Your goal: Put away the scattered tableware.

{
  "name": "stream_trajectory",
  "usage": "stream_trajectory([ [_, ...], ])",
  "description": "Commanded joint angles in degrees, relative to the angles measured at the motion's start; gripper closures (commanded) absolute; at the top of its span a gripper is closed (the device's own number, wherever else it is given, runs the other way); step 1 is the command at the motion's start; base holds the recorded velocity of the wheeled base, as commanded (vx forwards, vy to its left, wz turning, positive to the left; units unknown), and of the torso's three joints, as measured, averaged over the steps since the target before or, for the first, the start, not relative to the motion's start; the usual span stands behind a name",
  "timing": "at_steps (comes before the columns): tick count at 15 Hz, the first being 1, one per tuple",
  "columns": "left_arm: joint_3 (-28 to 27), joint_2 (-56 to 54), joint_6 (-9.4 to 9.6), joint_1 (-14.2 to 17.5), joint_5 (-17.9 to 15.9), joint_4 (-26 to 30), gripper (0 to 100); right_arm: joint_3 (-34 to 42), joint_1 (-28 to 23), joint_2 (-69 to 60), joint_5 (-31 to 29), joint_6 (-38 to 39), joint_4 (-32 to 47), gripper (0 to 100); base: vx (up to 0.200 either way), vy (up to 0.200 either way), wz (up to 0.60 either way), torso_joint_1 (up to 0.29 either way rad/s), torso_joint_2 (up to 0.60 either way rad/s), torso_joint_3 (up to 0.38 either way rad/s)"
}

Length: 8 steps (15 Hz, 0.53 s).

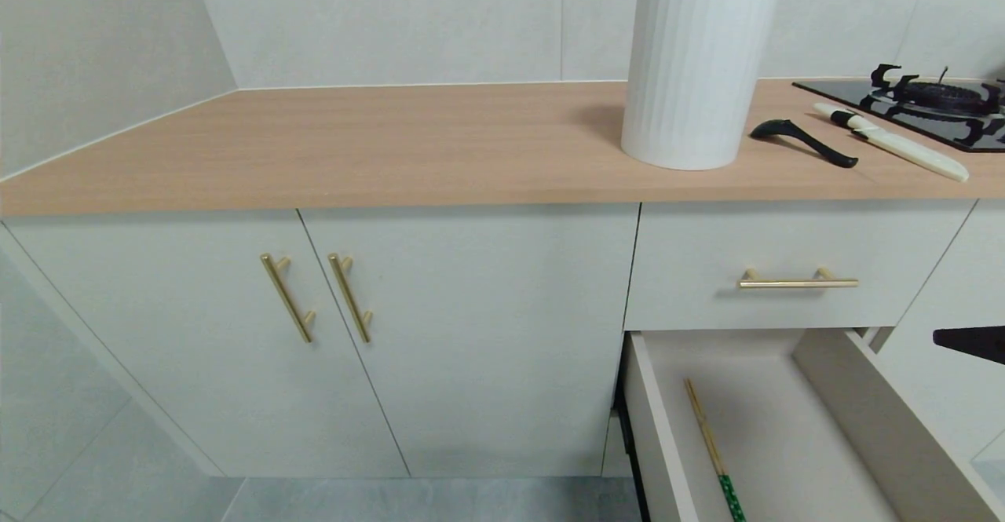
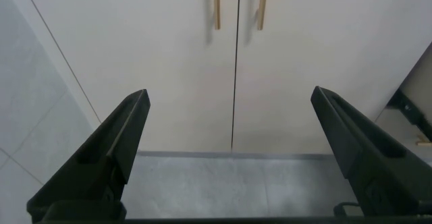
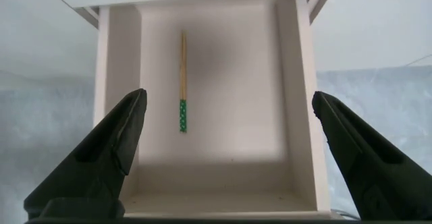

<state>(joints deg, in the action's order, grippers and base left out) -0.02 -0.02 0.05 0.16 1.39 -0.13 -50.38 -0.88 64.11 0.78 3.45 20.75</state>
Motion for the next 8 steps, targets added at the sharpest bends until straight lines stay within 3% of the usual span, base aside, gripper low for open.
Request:
stream_trajectory([
  [1,0.02,0.02,0.04,0.02,0.02,-0.04,0,0.99,0.00,0.14,0.01,-0.29,-0.89,0,0.000,0.000,0.00,0.110,-0.20,-0.305],
  [8,0.02,0.02,0.04,0.02,0.02,-0.04,0,2.75,0.00,0.05,-0.08,-1.96,-3.17,0,0.000,0.000,0.00,0.146,-0.48,-0.309],
])
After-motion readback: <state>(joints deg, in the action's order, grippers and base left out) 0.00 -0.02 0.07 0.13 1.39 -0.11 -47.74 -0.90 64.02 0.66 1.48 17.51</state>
